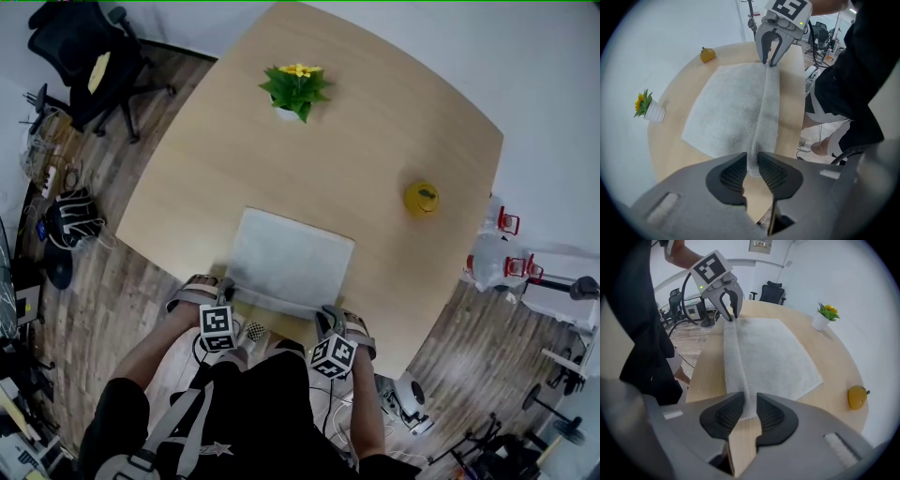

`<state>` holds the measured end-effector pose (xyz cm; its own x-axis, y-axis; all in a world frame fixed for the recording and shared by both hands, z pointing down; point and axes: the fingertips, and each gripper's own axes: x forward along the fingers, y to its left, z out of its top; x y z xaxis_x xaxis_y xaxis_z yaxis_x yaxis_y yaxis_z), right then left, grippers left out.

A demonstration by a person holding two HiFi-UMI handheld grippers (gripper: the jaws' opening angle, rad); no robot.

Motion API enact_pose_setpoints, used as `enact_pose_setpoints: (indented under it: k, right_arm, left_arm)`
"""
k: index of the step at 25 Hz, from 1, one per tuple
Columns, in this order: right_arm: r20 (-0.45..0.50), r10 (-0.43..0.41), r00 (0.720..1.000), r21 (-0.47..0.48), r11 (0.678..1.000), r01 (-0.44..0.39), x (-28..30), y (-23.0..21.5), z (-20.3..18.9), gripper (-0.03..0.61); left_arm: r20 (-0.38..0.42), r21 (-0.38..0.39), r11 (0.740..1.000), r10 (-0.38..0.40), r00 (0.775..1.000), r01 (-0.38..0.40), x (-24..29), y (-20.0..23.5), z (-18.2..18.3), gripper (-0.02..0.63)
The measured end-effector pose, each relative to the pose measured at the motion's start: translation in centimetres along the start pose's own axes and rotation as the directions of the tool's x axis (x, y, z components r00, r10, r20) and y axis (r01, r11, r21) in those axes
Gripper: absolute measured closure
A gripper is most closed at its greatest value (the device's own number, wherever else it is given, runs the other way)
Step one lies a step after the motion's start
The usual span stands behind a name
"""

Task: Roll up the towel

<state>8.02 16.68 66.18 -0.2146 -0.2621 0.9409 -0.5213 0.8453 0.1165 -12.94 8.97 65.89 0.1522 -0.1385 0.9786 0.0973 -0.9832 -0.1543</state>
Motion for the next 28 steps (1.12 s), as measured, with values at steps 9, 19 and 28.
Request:
enact_pose_setpoints:
  k: [9,19,28]
  right_arm:
    - [0.041,-0.126,0.991,0.001,0.992,0.126,-2.4,-1.2,0.7,0.430]
    - [0.072,-0.146,0.987,-0.014,0.989,0.148,-4.1,1.4,1.8,0.430]
    - [0.053,-0.114,0.992,-0.001,0.993,0.114,-2.7,3.0,0.8,0.430]
  left_arm:
    - [0.046,-0.026,0.993,0.119,0.992,-0.118,-2.3,1.5,0.4,0.477]
    - [0.133,0.001,0.989,0.148,0.980,-0.149,-4.9,-0.8,2.4,0.477]
    - [0.119,0.014,0.993,0.111,0.987,-0.113,-3.1,-2.9,2.1,0.477]
